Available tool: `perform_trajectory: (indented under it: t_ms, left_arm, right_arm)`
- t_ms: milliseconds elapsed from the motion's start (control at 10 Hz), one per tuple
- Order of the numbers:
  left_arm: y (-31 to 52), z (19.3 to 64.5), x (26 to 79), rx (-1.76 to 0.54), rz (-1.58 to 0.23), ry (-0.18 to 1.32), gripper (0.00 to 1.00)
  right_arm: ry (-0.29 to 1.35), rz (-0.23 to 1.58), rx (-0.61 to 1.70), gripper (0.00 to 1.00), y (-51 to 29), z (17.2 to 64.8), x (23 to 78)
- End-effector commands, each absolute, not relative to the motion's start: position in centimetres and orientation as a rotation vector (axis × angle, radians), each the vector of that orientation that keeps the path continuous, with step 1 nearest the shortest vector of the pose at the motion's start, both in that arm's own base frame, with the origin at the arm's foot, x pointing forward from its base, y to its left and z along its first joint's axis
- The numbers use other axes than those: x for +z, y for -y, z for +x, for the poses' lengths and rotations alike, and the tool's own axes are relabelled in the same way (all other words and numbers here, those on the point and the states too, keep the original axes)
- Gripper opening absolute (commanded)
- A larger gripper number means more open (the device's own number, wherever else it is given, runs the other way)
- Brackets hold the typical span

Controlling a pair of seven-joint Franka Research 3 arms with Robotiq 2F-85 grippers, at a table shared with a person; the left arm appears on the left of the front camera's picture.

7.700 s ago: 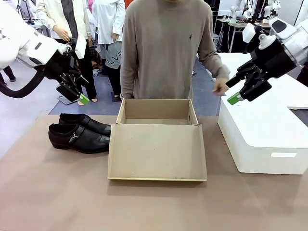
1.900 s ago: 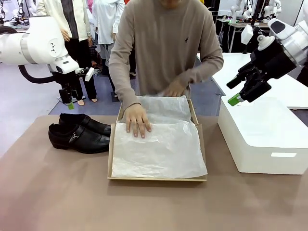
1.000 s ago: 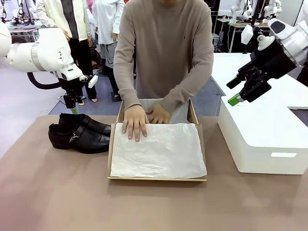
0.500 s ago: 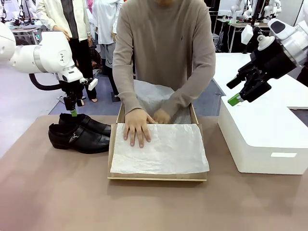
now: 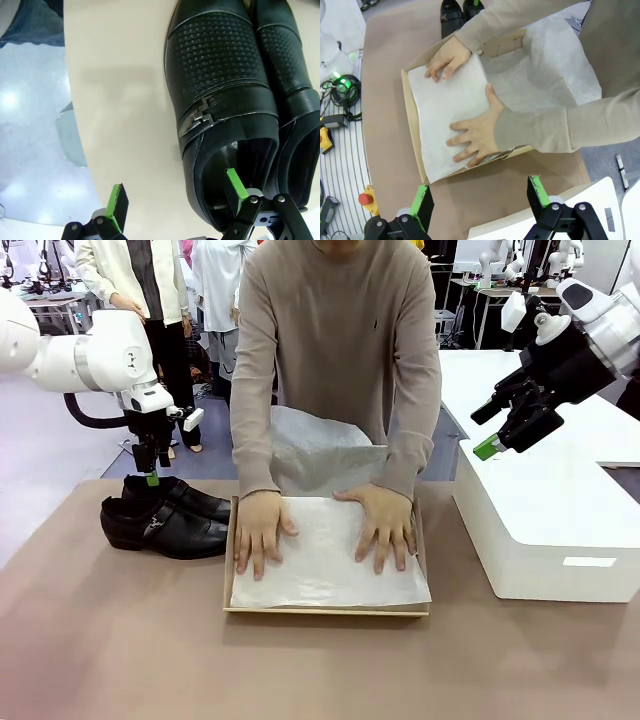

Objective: Pack the shoes into the box.
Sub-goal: Place one shoe of the Shoes into the Shoes Box.

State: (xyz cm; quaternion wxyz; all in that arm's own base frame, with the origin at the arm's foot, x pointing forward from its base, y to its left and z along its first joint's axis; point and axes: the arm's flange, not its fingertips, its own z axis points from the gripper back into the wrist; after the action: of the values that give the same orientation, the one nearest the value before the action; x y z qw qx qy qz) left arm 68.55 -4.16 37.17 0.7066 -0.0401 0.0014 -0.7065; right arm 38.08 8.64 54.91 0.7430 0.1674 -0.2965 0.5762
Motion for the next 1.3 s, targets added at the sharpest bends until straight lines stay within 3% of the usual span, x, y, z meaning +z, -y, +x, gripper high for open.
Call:
perform_trajectory:
  t_ms: [0, 700, 800, 1200]
  left_arm:
    - [4.1, 69.2, 36.9, -1.569, -0.093, -0.041, 1.00]
    - [4.8, 68.5, 34.5, -1.559, -0.153, -0.098, 1.00]
    - [4.8, 68.4, 34.5, -1.571, -0.146, -0.101, 0.94]
    - [4.6, 68.2, 34.7, -1.555, -0.142, -0.104, 0.18]
  right_arm:
    - [0.672, 0.387, 1.284, 1.00, -8.6, 38.3, 54.9]
    - [0.672, 0.387, 1.284, 1.00, -8.6, 38.3, 54.9]
    - [0.672, 0.387, 1.284, 1.00, -8.6, 38.3, 54.9]
    - [0.672, 0.387, 1.284, 1.00, -8.6, 38.3, 54.9]
